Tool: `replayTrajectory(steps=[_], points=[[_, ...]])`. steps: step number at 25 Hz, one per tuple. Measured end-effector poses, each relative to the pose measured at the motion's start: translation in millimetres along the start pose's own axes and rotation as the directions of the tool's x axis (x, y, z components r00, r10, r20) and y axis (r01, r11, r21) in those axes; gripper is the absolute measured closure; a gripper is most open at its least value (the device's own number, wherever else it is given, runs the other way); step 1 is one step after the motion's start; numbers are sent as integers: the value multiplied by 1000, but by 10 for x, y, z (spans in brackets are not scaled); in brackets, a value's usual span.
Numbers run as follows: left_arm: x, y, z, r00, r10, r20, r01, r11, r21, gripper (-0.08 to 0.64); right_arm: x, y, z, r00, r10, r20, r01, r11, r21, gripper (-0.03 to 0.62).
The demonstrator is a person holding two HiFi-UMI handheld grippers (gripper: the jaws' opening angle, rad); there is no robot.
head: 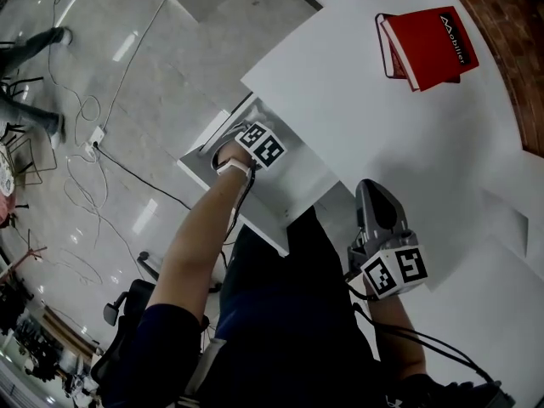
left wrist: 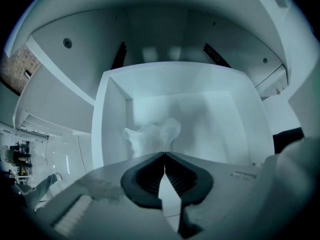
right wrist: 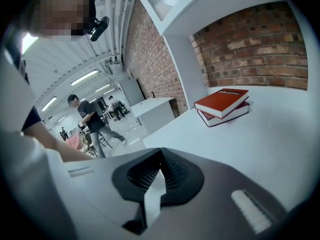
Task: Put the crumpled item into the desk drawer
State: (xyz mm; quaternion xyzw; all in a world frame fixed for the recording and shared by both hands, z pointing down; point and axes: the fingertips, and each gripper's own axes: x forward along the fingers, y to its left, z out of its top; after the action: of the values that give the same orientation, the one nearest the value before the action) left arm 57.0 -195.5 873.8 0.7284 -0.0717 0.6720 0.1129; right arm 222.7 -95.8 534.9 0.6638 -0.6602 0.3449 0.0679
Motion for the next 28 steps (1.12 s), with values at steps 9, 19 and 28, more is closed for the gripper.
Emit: replayTrajectory(steps=[9, 19, 28], points=[[-11, 11, 80, 999, 0, 48, 1, 999, -32, 480, 15, 38, -49, 1000, 8, -4, -8, 1000, 4, 591], [-644, 161, 184, 971, 44, 233, -13, 991, -133, 430, 160, 358, 109, 994, 103, 24, -102, 993, -57, 589], [-2041, 455, 204, 799, 218, 560, -6, 935, -356, 431, 271, 726, 257, 977, 207, 44, -199, 971, -132, 589]])
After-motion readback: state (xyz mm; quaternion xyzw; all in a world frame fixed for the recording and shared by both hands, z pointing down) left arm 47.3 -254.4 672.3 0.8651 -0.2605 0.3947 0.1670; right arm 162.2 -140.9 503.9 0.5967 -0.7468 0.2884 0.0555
